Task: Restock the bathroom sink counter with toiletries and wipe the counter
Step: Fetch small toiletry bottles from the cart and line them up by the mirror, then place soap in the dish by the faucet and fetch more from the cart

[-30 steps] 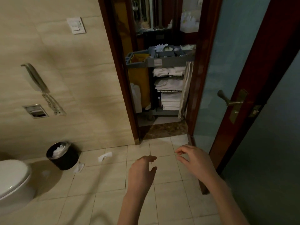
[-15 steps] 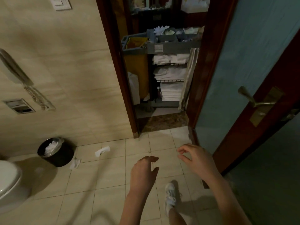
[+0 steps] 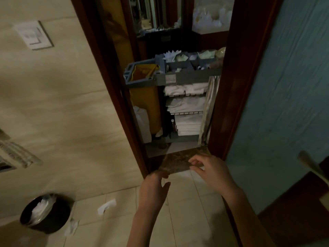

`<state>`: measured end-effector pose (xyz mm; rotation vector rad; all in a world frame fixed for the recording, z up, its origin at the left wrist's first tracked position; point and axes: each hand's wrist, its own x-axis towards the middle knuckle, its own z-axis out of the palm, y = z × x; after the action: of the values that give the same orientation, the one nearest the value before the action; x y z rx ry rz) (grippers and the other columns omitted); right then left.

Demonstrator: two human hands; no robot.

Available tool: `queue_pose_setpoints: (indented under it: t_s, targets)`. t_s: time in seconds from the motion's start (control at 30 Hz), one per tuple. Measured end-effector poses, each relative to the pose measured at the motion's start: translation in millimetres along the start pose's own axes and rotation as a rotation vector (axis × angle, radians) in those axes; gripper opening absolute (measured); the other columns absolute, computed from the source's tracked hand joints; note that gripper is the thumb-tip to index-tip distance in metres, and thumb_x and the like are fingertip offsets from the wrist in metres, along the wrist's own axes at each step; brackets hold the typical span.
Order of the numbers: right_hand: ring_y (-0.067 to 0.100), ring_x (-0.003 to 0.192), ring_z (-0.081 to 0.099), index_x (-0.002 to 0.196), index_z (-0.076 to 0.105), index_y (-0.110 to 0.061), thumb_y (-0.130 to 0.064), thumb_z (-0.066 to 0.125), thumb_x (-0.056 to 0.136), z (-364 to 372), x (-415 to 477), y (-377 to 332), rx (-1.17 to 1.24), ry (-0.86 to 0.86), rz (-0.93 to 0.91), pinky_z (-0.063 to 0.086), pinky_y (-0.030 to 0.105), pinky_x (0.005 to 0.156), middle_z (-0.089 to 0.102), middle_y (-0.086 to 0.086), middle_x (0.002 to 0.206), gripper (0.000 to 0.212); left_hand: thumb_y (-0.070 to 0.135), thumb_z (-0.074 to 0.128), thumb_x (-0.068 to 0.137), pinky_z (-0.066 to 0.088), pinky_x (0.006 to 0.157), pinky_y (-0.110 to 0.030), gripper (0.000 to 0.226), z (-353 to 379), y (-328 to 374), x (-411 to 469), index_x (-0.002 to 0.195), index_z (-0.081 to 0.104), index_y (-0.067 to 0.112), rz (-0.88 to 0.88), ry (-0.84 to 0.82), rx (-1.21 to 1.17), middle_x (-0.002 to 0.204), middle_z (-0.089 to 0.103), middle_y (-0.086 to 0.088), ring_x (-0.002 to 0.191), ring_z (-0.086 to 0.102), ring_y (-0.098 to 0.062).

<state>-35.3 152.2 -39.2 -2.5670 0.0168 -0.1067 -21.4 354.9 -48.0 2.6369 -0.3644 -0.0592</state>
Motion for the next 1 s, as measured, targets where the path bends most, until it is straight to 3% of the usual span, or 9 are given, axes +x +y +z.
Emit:
queue_pose_setpoints:
  t_s: [0.13, 0.3, 0.57, 0.73, 0.9, 1.0]
  targets:
    - [-0.006, 0.088, 0.058, 0.106, 0.064, -0.034, -0.033, 0.066, 0.087, -12.9, 55.7, 12.8, -0.017, 0.065, -0.005, 0.049, 0.018, 0.081, 0.065, -0.018, 0.098, 0.019, 0.029, 0.061, 0.090, 0.042, 0.077, -0.015, 0.026, -2.9, 8.6, 67.6, 0.115, 0.066, 0.030, 0.020, 0.017, 0.024, 0.114, 0.067, 0.010, 0.102, 0.062, -0.009]
    - [-0.004, 0.092, 0.057, 0.110, 0.065, -0.027, -0.030, 0.064, 0.090, -6.3, 97.4, 30.7, -0.014, -0.017, 0.025, 0.033, -0.001, 0.070, 0.066, -0.015, 0.104, 0.020, 0.036, 0.062, 0.087, 0.049, 0.084, -0.019, 0.028, 10.6, 1.5, 109.4, 0.116, 0.064, 0.035, 0.009, -0.038, 0.026, 0.116, 0.066, 0.015, 0.104, 0.062, -0.005]
    - [-0.004, 0.086, 0.059, 0.106, 0.067, -0.023, -0.029, 0.063, 0.090, 24.4, 166.1, 55.0, 0.045, -0.075, 0.067, 0.035, -0.002, 0.068, 0.070, -0.011, 0.098, 0.017, 0.036, 0.060, 0.088, 0.046, 0.084, -0.018, 0.030, 27.2, -16.8, 184.3, 0.118, 0.062, 0.035, -0.001, -0.136, -0.002, 0.116, 0.064, 0.015, 0.105, 0.061, -0.008]
    - [-0.007, 0.083, 0.053, 0.108, 0.065, -0.023, -0.030, 0.058, 0.093, 31.1, 245.7, 64.5, 0.038, -0.064, 0.064, 0.035, -0.001, 0.072, 0.067, -0.011, 0.101, 0.017, 0.029, 0.057, 0.091, 0.050, 0.087, -0.026, 0.027, 19.1, -28.1, 268.7, 0.117, 0.066, 0.030, 0.055, -0.127, -0.026, 0.116, 0.067, 0.009, 0.105, 0.062, -0.011]
    - [0.001, 0.090, 0.059, 0.107, 0.064, -0.025, -0.032, 0.054, 0.095, 25.0, 343.5, 62.5, 0.005, 0.014, 0.065, 0.045, 0.015, 0.082, 0.066, -0.011, 0.100, 0.017, 0.027, 0.052, 0.093, 0.047, 0.087, -0.021, 0.028, -6.9, -45.4, 364.6, 0.116, 0.067, 0.031, 0.154, -0.046, -0.009, 0.118, 0.066, 0.012, 0.106, 0.062, -0.008]
    - [0.003, 0.091, 0.060, 0.107, 0.066, -0.025, -0.042, 0.047, 0.094, 18.8, 393.3, 57.1, 0.014, 0.030, 0.050, 0.043, 0.015, 0.078, 0.066, -0.011, 0.100, 0.028, 0.021, 0.055, 0.093, 0.043, 0.089, -0.020, 0.025, -22.8, -50.2, 412.3, 0.115, 0.067, 0.026, 0.136, -0.035, -0.073, 0.117, 0.066, 0.009, 0.107, 0.061, -0.010]
